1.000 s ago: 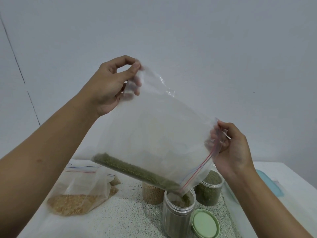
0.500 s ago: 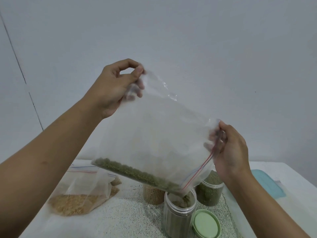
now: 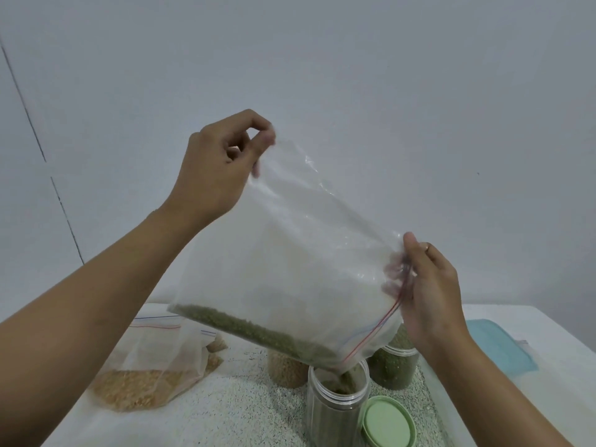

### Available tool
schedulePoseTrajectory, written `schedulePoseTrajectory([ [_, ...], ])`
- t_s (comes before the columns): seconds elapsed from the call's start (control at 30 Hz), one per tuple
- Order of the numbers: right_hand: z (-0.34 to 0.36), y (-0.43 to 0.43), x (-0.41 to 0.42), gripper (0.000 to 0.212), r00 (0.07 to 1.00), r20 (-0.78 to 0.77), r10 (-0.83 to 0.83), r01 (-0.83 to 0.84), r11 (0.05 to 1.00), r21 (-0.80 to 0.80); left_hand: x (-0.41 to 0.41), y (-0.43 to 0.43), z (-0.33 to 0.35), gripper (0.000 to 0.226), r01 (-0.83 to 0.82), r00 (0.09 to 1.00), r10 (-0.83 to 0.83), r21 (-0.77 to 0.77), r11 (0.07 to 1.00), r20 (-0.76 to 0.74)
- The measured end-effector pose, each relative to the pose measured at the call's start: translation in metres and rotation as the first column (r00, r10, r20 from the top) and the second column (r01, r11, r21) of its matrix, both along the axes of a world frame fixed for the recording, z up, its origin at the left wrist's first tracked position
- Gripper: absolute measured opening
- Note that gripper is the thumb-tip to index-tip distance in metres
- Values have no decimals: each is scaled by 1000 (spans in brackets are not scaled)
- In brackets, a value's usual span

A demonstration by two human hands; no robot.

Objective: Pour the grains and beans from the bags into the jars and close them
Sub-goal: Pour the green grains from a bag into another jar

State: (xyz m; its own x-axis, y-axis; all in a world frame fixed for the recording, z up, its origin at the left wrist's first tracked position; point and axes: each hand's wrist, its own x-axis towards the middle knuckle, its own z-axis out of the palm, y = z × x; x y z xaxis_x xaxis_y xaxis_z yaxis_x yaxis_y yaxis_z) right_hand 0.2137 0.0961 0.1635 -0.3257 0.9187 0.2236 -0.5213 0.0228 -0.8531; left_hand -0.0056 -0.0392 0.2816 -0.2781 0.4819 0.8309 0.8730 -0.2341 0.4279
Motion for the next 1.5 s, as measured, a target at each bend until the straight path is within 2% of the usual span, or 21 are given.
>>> schedulePoseTrajectory([
  [0.2,1,-3,-1,28,997,36,-69,69,998,-1,-6,-1,0,23,-117,941,128,55,992,-313],
  [0.3,0,-5,-3,31,993,60,-104,102,994,36,-12,0,-1,25,-152,911,166,67,986,-377],
  [0.6,-6,-5,-13,34,971,178,-159,133,980,146,-9,6,0,20,-76,939,77,15,997,-334],
  [0.8,-5,-10,-17,34,973,176,-148,130,985,110,-2,5,7,21,-51,939,45,-8,999,-340],
  [0.93,-4,-13,-20,40,957,230,-178,155,982,111,4,8,8,21,-40,932,35,-6,999,-360],
  [1.1,3,-12,-19,40,954,228,-193,164,977,139,6,11,18,24,-19,933,26,23,1000,-359],
  [1.5,4,-7,-19,35,937,229,-264,225,957,183,7,23,19,23,18,943,-26,-26,1000,-333],
])
